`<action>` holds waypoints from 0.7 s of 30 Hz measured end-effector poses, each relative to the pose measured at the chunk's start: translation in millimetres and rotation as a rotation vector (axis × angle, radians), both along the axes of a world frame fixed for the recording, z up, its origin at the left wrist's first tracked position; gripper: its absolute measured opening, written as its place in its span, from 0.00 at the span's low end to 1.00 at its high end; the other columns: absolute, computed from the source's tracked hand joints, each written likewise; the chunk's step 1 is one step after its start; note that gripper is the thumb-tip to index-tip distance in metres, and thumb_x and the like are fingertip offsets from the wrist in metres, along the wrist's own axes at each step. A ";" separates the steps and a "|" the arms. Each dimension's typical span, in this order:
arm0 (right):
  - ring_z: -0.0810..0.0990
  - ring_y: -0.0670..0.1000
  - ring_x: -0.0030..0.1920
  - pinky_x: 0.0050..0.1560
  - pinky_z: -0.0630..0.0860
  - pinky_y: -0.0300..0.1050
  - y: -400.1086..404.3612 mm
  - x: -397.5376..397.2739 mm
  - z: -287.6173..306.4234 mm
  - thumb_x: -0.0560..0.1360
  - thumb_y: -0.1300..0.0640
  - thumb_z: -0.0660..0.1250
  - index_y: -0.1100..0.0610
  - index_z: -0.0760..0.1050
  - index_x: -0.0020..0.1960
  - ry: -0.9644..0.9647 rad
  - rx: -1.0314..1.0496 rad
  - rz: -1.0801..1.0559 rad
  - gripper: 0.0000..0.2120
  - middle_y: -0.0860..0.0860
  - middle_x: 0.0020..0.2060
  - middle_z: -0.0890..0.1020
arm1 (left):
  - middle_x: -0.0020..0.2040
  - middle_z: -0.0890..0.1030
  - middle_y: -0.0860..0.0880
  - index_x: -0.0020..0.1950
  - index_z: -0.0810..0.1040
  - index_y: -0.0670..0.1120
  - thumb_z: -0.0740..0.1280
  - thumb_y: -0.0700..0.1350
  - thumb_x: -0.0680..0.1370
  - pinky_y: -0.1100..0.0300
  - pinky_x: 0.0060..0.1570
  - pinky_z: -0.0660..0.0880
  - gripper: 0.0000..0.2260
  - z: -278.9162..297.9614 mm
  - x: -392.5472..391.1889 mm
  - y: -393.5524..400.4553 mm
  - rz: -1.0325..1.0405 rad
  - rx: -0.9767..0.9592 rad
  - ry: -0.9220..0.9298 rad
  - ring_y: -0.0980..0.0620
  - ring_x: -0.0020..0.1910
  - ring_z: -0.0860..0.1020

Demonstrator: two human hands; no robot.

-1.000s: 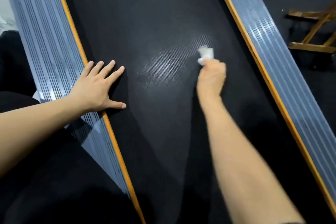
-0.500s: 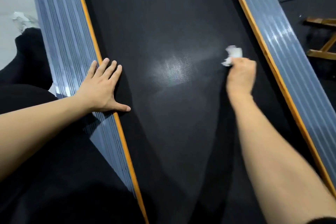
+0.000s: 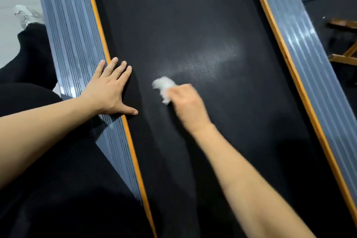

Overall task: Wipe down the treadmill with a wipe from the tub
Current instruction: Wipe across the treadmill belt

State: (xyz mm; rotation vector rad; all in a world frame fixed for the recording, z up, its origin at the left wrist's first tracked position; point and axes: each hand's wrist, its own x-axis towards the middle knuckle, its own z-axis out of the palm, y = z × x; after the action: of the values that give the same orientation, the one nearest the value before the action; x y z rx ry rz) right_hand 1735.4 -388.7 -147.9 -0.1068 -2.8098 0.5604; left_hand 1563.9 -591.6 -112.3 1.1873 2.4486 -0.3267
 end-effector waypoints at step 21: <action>0.77 0.55 0.46 0.49 0.71 0.45 152.1 -38.6 3.1 0.76 0.64 0.63 0.57 0.83 0.52 -0.103 0.119 -0.422 0.11 0.54 0.44 0.82 | 0.83 0.51 0.43 0.84 0.49 0.51 0.62 0.83 0.59 0.43 0.79 0.38 0.62 5.5 -2.6 -1.6 0.059 0.053 0.011 0.42 0.82 0.38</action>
State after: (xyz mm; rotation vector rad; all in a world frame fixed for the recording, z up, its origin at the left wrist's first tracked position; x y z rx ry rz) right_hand 1696.8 -236.6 -144.9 -0.7020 -2.7861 0.2935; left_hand 1561.3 -593.2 -106.8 1.1346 2.5107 -0.2536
